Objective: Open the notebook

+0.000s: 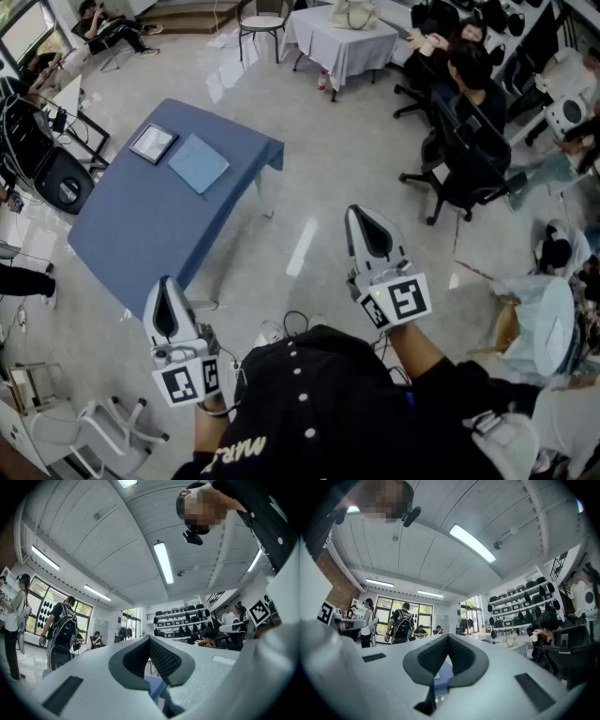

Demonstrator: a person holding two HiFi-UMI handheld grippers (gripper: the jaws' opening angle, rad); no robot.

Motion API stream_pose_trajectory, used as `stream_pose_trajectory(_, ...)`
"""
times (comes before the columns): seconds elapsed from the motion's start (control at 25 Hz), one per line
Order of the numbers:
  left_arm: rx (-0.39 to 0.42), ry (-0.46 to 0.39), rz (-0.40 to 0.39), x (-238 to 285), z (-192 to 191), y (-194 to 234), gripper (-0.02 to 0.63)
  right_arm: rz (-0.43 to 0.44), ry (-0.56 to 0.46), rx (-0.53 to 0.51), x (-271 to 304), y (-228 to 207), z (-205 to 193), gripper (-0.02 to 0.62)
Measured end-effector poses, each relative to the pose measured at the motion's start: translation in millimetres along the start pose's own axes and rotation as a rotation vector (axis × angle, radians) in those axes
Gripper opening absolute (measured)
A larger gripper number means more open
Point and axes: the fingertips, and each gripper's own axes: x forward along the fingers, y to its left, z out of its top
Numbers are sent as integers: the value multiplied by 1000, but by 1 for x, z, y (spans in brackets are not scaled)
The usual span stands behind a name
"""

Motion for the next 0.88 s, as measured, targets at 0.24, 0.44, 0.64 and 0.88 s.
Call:
stream_pose_trajectory(0.24,3,-8,2,3,5,1,2,9,-1,-7,5,1,4,3)
stream_pose_trajectory(0.44,1,-5,9,3,3,-1,2,5,-13,37,3,-2,4,3)
stream_pose_trajectory(0.64,0,9,16,2,-6,2,2,5,-8,52,5,-2,-5,3)
stream_pose_trajectory(0.88,19,42,18,9,-17,14,355,-1,8,45,12,7,-10,4)
